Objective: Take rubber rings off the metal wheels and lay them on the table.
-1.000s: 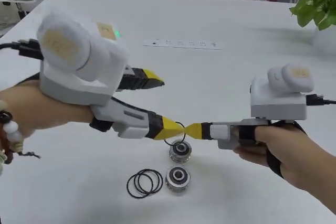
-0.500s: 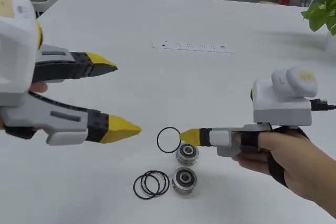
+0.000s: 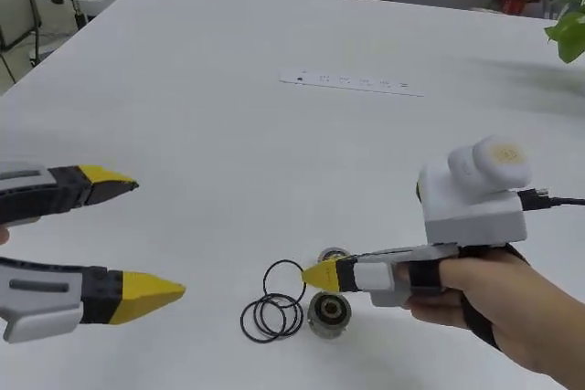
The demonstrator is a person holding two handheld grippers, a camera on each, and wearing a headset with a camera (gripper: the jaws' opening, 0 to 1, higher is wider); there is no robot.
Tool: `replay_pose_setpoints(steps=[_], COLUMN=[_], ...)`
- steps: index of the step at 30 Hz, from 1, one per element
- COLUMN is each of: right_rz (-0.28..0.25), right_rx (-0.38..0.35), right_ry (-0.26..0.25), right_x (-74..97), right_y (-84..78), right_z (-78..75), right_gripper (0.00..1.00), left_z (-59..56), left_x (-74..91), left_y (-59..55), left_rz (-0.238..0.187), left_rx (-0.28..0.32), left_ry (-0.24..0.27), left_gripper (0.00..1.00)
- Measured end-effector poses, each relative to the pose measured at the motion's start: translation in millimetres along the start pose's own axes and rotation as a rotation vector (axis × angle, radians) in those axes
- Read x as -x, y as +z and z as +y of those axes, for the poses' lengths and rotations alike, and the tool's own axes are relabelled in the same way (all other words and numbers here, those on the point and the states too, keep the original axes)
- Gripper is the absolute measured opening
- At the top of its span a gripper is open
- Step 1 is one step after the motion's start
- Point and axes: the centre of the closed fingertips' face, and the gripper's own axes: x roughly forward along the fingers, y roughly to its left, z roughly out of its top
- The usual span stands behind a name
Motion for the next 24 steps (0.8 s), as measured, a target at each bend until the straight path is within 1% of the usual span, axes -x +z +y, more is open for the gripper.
replay_pose_setpoints(steps=[3, 7, 9, 13, 20, 24], right_rz=[0.023, 0.057, 0.076, 0.108, 0.111, 0.11], right_rx=[0.021, 0.062, 0.084, 0.13, 0.211, 0.228], right_ry=[-0.002, -0.014, -0.023, -0.038, -0.075, -0.082], right_x=[-1.8, -3.7, -4.6, -5.9, -7.2, -8.5], right_y=[-4.2, -8.8, -11.9, -17.5, -17.3, -17.6], right_z=[1.0, -1.7, -3.3, -4.6, -9.4, -10.7], right_gripper=[0.0, 0.0, 0.0, 0.0, 0.0, 0.0], left_z=[-4.5, -8.1, -10.5, -12.6, -16.5, -17.5], left_x=[-0.5, -3.1, -4.5, -5.7, -7.0, -7.3], left_y=[-7.5, -15.6, -19.8, -22.8, -26.8, -28.0], left_rz=[0.001, 0.007, 0.017, 0.022, 0.028, 0.03], left_rx=[0.03, 0.065, 0.07, 0.082, 0.092, 0.095], left_ry=[0.003, 0.004, 0.0, -0.002, -0.011, -0.013], left_gripper=[0.67, 0.66, 0.66, 0.66, 0.66, 0.66])
